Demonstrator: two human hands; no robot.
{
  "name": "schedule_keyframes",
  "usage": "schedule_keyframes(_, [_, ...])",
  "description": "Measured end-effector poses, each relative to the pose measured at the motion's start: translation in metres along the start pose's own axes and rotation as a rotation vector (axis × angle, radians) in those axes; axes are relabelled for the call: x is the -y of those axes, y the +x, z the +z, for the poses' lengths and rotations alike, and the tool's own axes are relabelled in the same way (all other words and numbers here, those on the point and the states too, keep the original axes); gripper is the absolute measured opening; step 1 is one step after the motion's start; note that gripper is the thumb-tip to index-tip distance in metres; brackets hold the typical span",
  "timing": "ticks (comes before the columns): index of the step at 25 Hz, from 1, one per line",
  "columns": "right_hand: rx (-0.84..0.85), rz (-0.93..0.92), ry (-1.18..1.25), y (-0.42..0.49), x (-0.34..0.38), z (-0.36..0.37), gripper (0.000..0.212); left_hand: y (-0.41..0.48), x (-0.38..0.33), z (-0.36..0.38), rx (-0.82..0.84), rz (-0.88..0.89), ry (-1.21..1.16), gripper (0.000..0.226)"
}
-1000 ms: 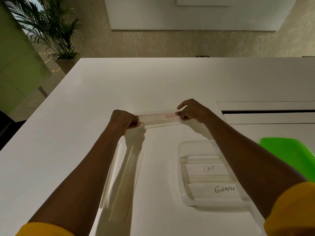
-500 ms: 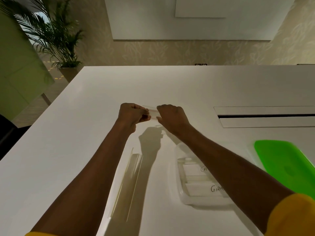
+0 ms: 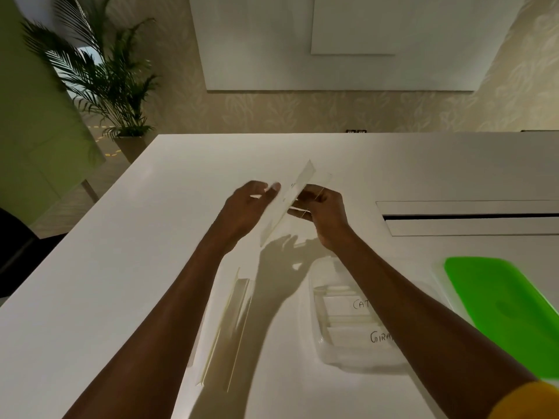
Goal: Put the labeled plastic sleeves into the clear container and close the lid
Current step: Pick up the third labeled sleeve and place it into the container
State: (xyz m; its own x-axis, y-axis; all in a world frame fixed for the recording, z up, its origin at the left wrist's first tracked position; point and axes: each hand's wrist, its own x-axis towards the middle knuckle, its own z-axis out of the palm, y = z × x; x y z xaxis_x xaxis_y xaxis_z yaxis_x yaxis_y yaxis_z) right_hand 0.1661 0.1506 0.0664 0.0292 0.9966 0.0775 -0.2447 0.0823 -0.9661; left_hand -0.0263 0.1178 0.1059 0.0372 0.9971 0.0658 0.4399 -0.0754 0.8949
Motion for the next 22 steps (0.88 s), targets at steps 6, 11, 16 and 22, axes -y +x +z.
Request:
schedule_keyframes(6, [0.112,0.052,0.316,-0.018,0.005,-0.006,0.021,0.002,0.023,-0.004,0.384,-0.003,0.013,0.051])
schedule_keyframes(11, [0.186,0.088,0.383,-0.027,0.006,-0.011,0.023,0.006,0.019,-0.012,0.504,0.034,0.0,0.05])
schedule_keyframes(16, [0.339,0.054,0.276,-0.035,0.025,-0.047,0.042,0.005,0.01,-0.022,0.495,0.096,0.092,0.046])
schedule_keyframes(22, [0.324,-0.011,-0.197,-0.064,0.066,-0.099,0.04,-0.004,-0.007,-0.023,0.46,0.164,0.301,0.055])
